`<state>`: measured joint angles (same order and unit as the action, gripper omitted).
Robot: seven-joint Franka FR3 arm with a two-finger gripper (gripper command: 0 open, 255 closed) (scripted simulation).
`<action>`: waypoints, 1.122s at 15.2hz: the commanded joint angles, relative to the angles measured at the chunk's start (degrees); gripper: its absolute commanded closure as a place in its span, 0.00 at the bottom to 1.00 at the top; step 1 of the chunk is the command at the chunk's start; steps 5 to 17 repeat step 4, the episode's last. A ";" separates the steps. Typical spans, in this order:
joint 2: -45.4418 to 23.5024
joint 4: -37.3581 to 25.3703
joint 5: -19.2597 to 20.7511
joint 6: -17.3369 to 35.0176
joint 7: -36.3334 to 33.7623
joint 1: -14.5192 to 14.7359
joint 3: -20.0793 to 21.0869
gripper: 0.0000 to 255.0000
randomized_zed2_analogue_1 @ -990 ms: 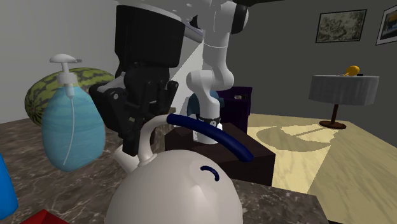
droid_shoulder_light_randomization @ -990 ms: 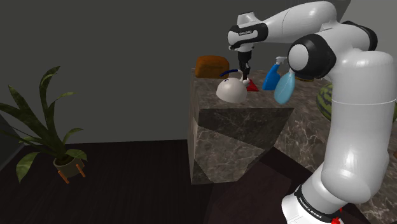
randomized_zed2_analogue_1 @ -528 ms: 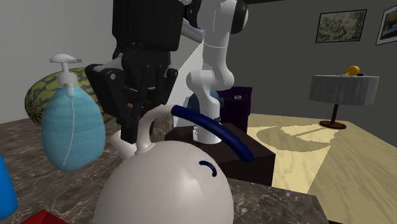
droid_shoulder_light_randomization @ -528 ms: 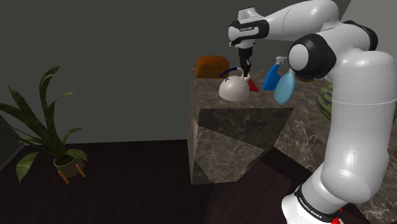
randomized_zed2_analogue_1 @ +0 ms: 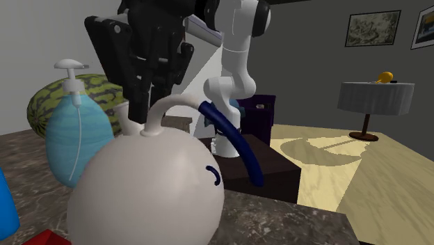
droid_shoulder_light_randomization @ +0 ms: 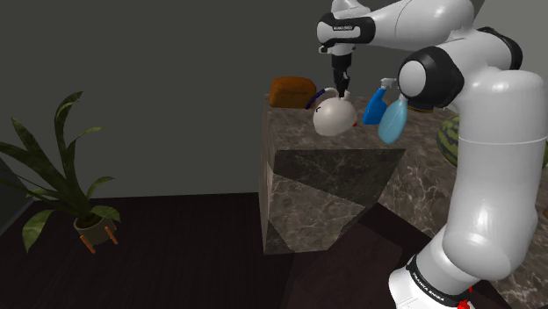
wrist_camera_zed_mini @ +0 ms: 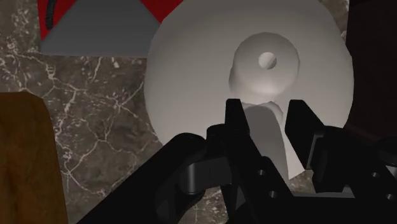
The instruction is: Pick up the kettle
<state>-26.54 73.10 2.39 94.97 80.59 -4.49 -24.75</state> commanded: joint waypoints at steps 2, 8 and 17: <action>-0.13 -2.71 -0.09 -2.44 0.45 -0.30 -0.09 1.00; -0.15 -2.86 -0.09 -2.56 0.47 -0.32 -0.09 1.00; -0.15 -2.86 -0.09 -2.56 0.47 -0.32 -0.09 1.00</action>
